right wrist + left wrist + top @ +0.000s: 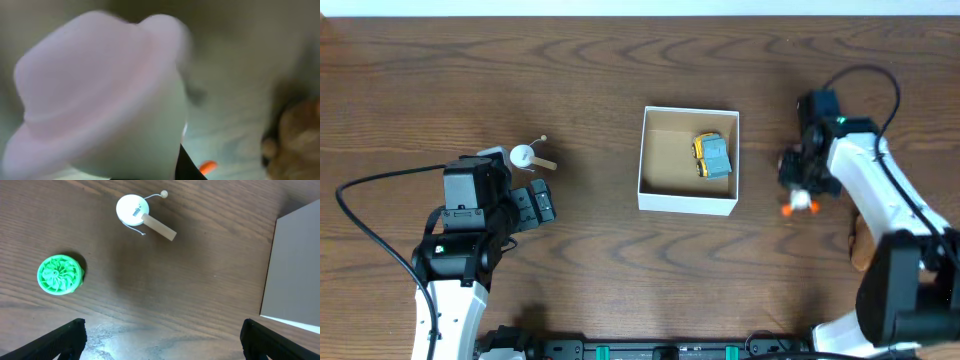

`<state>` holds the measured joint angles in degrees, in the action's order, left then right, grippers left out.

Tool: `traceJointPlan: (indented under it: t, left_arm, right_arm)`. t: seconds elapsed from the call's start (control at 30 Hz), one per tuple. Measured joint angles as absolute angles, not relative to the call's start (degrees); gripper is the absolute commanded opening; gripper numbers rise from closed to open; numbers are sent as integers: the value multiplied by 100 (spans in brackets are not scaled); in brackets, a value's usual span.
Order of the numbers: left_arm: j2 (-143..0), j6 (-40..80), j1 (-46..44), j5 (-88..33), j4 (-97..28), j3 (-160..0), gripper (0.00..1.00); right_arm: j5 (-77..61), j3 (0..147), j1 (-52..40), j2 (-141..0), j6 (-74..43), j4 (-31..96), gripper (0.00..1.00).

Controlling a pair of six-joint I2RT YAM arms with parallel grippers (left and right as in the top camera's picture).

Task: Pack container
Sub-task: 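Move the right gripper back and grasp the pink-hatted duck, then carry the duck with the right gripper and drop it in the box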

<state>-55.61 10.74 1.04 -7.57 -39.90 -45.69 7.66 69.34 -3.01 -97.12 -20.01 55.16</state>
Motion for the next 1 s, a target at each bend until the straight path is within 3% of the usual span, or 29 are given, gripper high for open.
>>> traceJointPlan:
  t: [0.3,0.43,0.73,0.9,1.0]
  left_arm:
    - [-5561,1076,104,-757,-3990,-4569,98]
    - [-5561,1076,104,-757,-3990,-4569,98]
    - [-5561,1076,104,-757,-4001,-4569,98]
    - [-5561,1076,104,-757,-4003,-4569,98]
    - [-5561,1074,104,-757,-4001,-4569,98]
  right_arm:
    - [-14,8075,-1507,-8739,152,5487,23]
    - [-145,8071,-2200,-8882,1144,5516,34]
    - [-255,8064,-2869,-9594,2504,5594,36]
    - [-261,8051,-2869,-10092,2689,5881,54]
    - [-263,8049,-2869,-10280,2722,5959,70]
